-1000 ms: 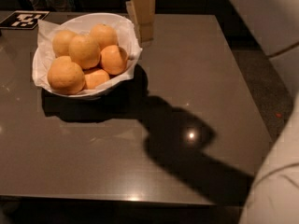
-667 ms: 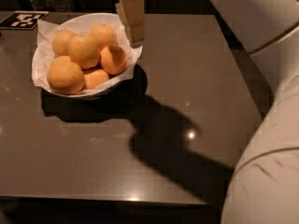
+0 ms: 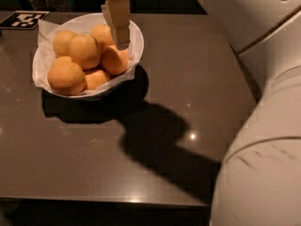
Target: Pick orange from white bowl
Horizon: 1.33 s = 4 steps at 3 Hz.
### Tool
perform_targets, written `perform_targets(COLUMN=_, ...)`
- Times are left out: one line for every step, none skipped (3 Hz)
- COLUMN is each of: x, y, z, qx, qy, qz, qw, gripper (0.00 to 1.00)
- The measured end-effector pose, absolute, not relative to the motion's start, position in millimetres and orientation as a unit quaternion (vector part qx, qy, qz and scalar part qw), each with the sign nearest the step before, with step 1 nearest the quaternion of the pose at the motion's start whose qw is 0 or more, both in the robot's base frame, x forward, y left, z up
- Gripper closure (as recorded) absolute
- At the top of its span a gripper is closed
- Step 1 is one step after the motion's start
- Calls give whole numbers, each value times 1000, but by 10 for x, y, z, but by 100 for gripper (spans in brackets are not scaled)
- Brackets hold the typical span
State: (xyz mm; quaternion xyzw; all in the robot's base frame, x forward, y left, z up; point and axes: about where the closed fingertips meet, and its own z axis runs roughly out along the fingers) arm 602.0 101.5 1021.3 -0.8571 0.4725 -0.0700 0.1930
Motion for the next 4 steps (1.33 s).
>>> perform_targets(x=6001, y=1250, z=10065, qx=-869, qy=458, qz=-49, qw=182, gripper=7)
perform_targets(x=6001, y=1376, z=9927, qx=-874, qy=453, qz=-31, qw=172, gripper=9)
perform_targets(x=6044, y=1468, z=9842, qx=-879, qy=446, qz=-23, qw=166, gripper=11)
perform_targets(x=6108, y=1543, z=9779, qx=-885, qy=438, qz=-19, qw=160, gripper=18)
